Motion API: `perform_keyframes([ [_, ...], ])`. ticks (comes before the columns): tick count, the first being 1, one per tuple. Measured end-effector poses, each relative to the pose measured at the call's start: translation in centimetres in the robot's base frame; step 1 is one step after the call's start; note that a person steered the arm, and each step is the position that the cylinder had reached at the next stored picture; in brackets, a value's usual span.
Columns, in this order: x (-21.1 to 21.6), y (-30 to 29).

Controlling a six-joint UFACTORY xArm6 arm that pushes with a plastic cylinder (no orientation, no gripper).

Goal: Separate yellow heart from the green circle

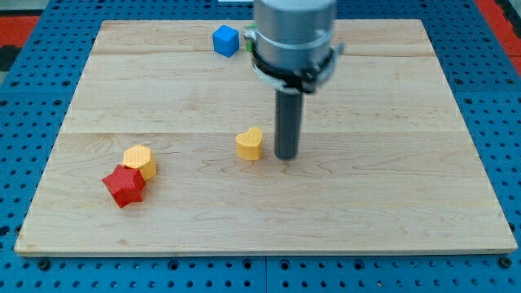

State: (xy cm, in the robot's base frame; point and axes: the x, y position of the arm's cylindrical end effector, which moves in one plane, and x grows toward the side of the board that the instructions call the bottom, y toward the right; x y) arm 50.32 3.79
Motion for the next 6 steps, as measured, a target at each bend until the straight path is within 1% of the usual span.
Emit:
perform_keyframes([
  [1, 6.4, -2.4],
  [2, 10.1, -11.9],
  [3, 10.2, -19.4],
  [4, 6.6, -20.6],
  [5, 4.4, -21.2],
  [6, 6.9, -23.6],
])
